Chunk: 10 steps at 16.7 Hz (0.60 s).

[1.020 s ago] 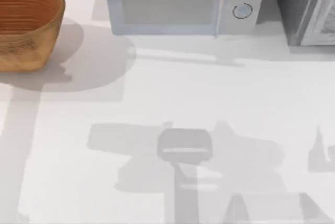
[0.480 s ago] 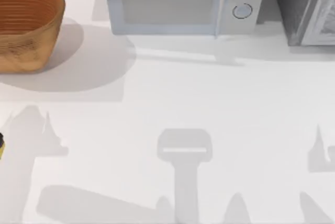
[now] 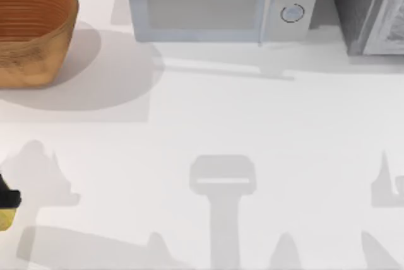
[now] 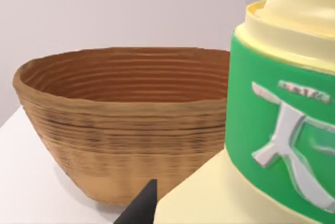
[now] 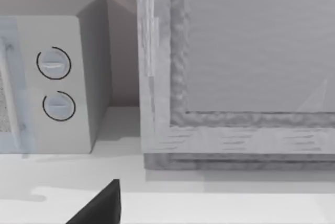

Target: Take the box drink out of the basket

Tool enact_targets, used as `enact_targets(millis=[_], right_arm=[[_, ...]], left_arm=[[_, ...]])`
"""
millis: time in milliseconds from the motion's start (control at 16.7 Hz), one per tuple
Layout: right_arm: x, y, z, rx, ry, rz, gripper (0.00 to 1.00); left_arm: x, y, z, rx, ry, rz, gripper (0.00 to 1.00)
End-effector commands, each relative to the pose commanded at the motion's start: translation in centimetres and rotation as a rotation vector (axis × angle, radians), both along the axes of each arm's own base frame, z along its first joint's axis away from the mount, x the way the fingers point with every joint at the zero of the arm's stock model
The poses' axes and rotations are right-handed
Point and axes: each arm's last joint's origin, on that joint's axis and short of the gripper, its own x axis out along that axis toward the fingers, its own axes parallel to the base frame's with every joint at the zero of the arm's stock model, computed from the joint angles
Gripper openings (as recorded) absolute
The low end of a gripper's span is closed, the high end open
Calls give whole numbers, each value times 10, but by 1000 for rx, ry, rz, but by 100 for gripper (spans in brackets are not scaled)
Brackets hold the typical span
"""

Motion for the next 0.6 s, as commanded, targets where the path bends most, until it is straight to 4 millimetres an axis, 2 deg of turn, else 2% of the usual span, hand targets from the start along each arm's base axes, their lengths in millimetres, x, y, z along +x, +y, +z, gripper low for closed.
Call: enact_targets(millis=[300,600], right_arm=[[0,0,0,0,0,0,100],[0,0,0,0,0,0,100]], left_arm=[[2,1,1,0,8,31,0],[16,2,14,2,-4,222,0]])
